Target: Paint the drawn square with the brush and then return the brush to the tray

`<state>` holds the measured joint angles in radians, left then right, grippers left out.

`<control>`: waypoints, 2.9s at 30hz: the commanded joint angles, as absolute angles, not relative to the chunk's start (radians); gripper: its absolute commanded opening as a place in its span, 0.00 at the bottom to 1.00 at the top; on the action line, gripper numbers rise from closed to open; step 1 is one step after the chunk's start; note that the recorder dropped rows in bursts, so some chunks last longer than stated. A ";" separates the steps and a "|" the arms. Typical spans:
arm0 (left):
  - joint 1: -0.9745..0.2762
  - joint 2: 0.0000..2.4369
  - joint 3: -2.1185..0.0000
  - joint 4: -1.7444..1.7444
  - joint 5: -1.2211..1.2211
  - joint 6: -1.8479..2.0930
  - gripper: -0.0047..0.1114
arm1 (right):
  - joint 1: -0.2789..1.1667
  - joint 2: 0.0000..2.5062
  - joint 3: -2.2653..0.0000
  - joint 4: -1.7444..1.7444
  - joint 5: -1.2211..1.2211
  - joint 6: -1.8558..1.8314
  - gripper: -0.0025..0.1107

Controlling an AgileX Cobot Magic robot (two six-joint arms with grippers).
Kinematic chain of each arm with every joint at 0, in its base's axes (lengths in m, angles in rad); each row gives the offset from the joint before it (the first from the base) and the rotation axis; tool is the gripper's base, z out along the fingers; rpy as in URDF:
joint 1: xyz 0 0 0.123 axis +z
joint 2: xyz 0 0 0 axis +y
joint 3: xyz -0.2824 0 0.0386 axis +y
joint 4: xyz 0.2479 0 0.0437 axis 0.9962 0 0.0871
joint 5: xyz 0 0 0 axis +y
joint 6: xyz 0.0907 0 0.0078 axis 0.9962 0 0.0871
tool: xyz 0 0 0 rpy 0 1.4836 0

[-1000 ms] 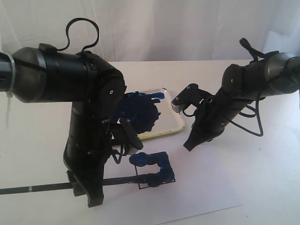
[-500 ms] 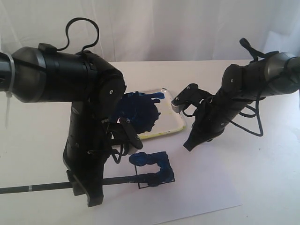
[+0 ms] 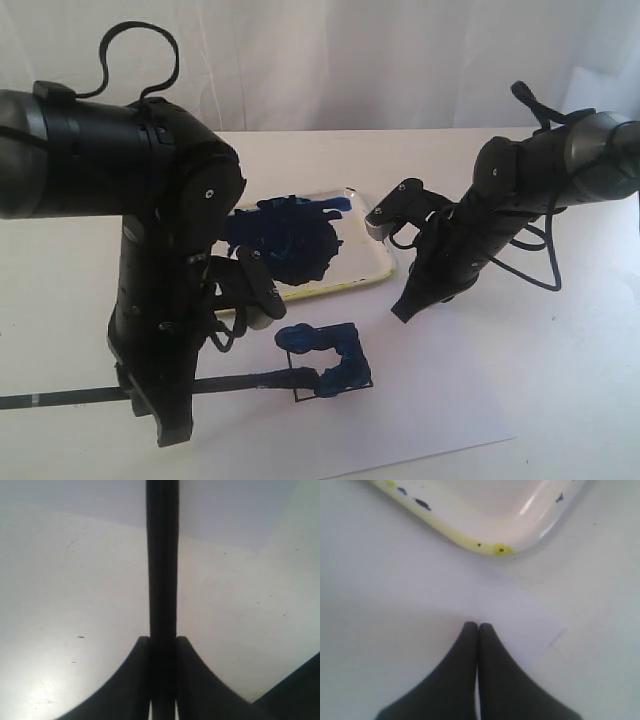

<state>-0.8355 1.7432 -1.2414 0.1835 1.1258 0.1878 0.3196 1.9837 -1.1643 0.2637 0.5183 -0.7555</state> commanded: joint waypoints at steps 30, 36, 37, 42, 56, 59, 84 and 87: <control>-0.839 1.734 -1.177 0.219 1.137 0.130 0.04 | 0.318 1.996 -1.162 0.250 0.528 -0.766 0.02; -0.839 1.732 -1.186 0.221 1.082 0.130 0.04 | 0.318 1.996 -1.162 0.250 0.528 -0.766 0.02; -0.839 1.732 -1.195 0.221 1.084 0.130 0.04 | 0.318 1.996 -1.162 0.250 0.528 -0.766 0.02; -0.839 1.732 -1.230 0.221 1.065 0.132 0.04 | 0.318 1.996 -1.162 0.250 0.529 -0.766 0.02; -0.839 1.781 -1.262 0.238 0.997 0.157 0.04 | 0.318 1.996 -1.162 0.250 0.529 -0.766 0.02; -0.839 1.830 -1.287 0.243 1.013 0.155 0.04 | 0.318 1.996 -1.162 0.250 0.529 -0.766 0.02; -0.839 1.824 -1.290 0.191 1.068 0.213 0.04 | 0.318 1.996 -1.162 0.250 0.530 -0.766 0.02; -0.839 1.857 -1.290 0.232 1.077 0.146 0.04 | 0.318 1.996 -1.162 0.250 0.530 -0.766 0.02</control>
